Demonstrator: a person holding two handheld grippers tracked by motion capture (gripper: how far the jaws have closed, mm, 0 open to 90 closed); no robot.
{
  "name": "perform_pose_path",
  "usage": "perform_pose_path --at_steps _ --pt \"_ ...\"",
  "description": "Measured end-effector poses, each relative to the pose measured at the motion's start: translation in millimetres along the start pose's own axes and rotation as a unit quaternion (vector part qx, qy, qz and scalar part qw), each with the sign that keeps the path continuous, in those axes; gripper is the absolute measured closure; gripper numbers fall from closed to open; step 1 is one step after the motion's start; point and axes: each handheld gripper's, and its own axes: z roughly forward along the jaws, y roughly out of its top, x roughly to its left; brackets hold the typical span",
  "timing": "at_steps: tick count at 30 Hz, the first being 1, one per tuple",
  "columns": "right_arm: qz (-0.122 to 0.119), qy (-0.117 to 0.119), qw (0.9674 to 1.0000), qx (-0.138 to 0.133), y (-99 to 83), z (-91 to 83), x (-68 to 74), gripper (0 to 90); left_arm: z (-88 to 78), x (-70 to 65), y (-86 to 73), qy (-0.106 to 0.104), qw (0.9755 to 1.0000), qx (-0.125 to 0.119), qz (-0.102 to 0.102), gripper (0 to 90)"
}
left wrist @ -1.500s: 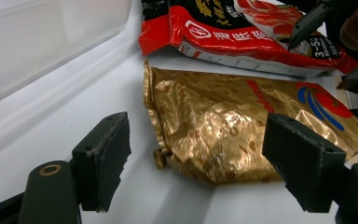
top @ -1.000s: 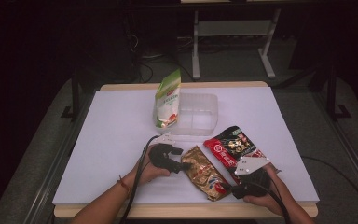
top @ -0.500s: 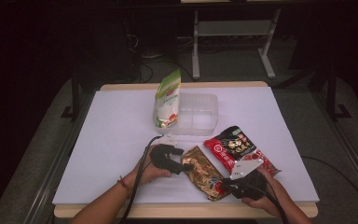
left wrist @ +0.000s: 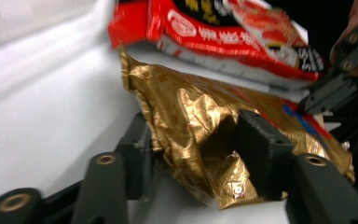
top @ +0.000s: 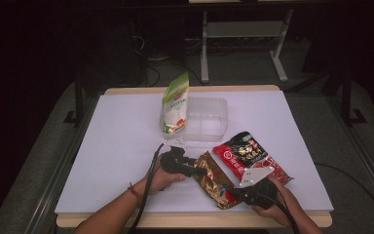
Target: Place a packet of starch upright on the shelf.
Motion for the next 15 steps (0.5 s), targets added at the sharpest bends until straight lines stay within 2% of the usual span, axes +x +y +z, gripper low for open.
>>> perform_pose_path --at_steps 2,6,9,10,12,14,15 --pt "-0.006 -0.002 1.0 -0.002 0.2 0.4 1.1 89.7 -2.6 0.8 2.3 0.004 0.9999 -0.015 -0.003 59.1" --pt "-0.01 -0.003 0.9998 -0.017 0.1 1.9 1.4 88.9 -10.6 -1.9 5.3 0.024 0.9989 -0.035 0.02 78.6" --pt "-0.013 -0.003 0.9994 -0.033 0.0 2.4 1.4 79.9 -13.6 -6.8 6.4 0.038 0.9977 -0.044 0.034 82.1" --pt "-0.013 -0.002 0.9993 -0.036 0.4 2.1 1.7 77.0 -15.0 -8.5 7.0 0.037 0.9974 -0.051 0.035 83.7" --pt "-0.015 -0.006 0.9988 -0.046 1.7 0.3 1.6 62.3 -20.4 -11.2 8.5 0.033 0.9965 -0.069 0.033 85.5" --pt "-0.01 -0.01 0.998 -0.061 2.1 -3.5 0.5 60.8 -29.1 -15.4 10.8 0.036 0.995 -0.087 0.036 86.5" --pt "-0.011 -0.013 0.9971 -0.074 2.2 -7.0 -0.5 56.4 -32.8 -16.4 11.6 0.036 0.9942 -0.095 0.034 86.9"
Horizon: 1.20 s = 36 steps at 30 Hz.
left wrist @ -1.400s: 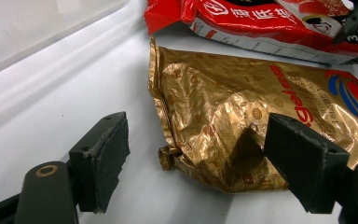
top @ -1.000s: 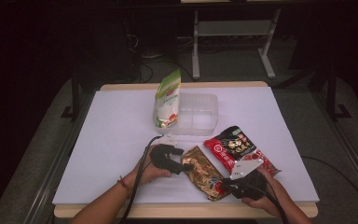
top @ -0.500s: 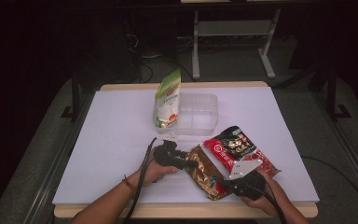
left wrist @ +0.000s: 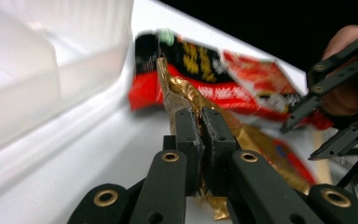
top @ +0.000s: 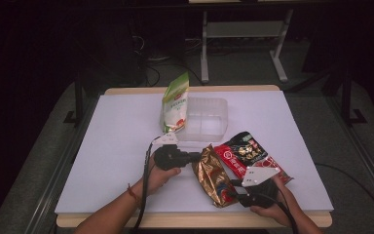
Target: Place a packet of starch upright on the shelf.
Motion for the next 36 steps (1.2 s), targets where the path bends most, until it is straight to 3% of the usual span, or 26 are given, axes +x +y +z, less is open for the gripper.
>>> perform_pose_path --at_steps 5,8,12,21,27,36 --pt "0.032 -0.027 0.9979 -0.05 1.0 -17.3 -9.9 49.9 -22.4 -7.2 12.3 0.005 0.9989 -0.046 0.0 88.1" --pt "0.051 -0.045 0.9955 -0.066 -1.1 -24.4 -16.9 47.1 -34.4 -11.8 18.1 0.008 0.9976 -0.069 0.0 88.3" --pt "0.07 -0.061 0.9934 -0.068 -3.7 -26.6 -23.5 45.5 -48.5 -16.2 24.1 0.009 0.9952 -0.097 0.002 88.5" --pt "0.073 -0.067 0.9931 -0.063 -6.2 -26.1 -27.9 42.9 -69.3 -25.0 35.6 0.013 0.9895 -0.144 0.01 88.8" --pt "0.084 -0.072 0.9919 -0.063 -8.6 -27.2 -31.0 41.6 -80.0 -23.9 45.3 0.037 0.985 -0.169 -0.001 88.7" --pt "0.093 -0.08 0.9907 -0.06 -12.1 -27.0 -35.8 40.5 -92.8 -14.9 69.1 0.089 0.9751 -0.203 0.001 88.7"
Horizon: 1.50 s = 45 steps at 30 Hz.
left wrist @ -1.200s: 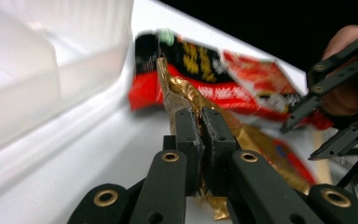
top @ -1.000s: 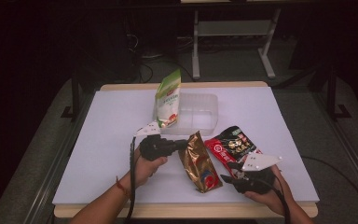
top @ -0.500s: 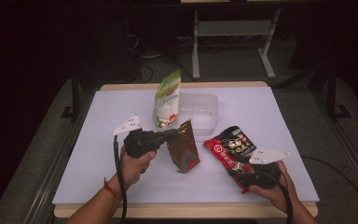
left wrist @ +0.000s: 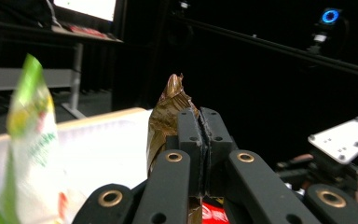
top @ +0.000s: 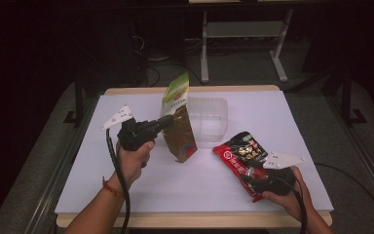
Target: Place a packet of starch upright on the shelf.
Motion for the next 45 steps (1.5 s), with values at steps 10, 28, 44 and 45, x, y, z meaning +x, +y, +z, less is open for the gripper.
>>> perform_pose_path --at_steps 10,28,44,45 --pt "0.002 0.005 0.9999 -0.011 0.4 -3.5 -0.7 44.1 31.1 14.4 20.5 0.039 0.9991 -0.017 -0.005 88.7" --pt "0.007 0.006 0.9999 -0.009 -0.8 -3.3 -3.5 42.5 94.5 37.6 28.5 0.116 0.993 0.006 0.022 88.4" --pt "0.002 0.003 1.0 -0.008 -0.9 -3.6 -4.0 42.7 119.4 54.3 -17.0 0.109 0.9938 0.021 0.009 87.4" --pt "0.003 0.003 1.0 -0.009 -0.9 -3.7 -4.0 43.0 118.9 54.1 -17.1 0.102 0.9944 0.024 0.013 87.1"
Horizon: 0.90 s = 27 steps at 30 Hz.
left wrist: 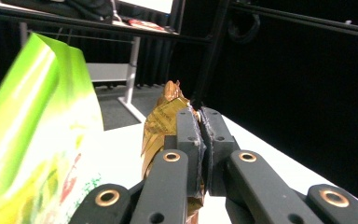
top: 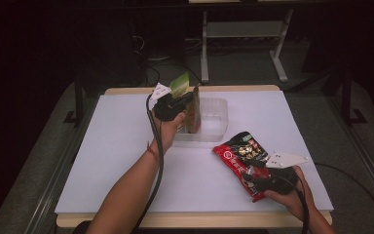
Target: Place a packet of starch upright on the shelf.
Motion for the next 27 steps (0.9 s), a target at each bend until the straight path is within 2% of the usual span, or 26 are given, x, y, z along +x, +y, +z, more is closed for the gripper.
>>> perform_pose_path --at_steps 4,6,8,11,13,21,23,27 --pt "0.002 -0.005 1.0 0.0 0.0 -0.6 -0.6 45.0 -2.7 -1.5 -1.1 -0.011 0.9997 0.005 0.019 82.6" --pt "0.002 -0.007 1.0 0.0 -0.2 -0.9 -1.4 45.7 -5.2 -1.9 -2.1 -0.01 0.9993 0.005 0.036 79.4" --pt "0.002 -0.007 1.0 0.001 -0.4 -1.1 -1.7 45.3 -7.6 -0.2 -3.2 -0.016 0.9994 0.004 0.031 72.1" --pt "0.006 -0.007 0.9999 0.005 -0.4 -1.0 -2.9 44.4 -12.3 1.0 -4.3 -0.008 0.9992 0.006 0.038 63.8" --pt "0.009 -0.011 0.9999 0.008 -0.7 -0.9 -4.5 44.3 -17.4 1.4 -5.1 -0.001 0.9987 0.01 0.051 58.5" --pt "0.012 -0.021 0.9997 0.007 -1.4 -3.0 -8.0 45.1 -35.3 -0.7 -10.2 -0.013 0.9964 0.019 0.082 50.5" --pt "0.012 -0.023 0.9996 0.008 -1.3 -3.6 -8.4 45.2 -41.5 -2.2 -10.6 -0.009 0.9958 0.021 0.088 47.5" --pt "0.017 -0.032 0.9993 0.005 -1.7 -8.0 -12.7 47.0 -57.8 -7.0 -13.8 -0.025 0.9943 0.025 0.101 42.6"
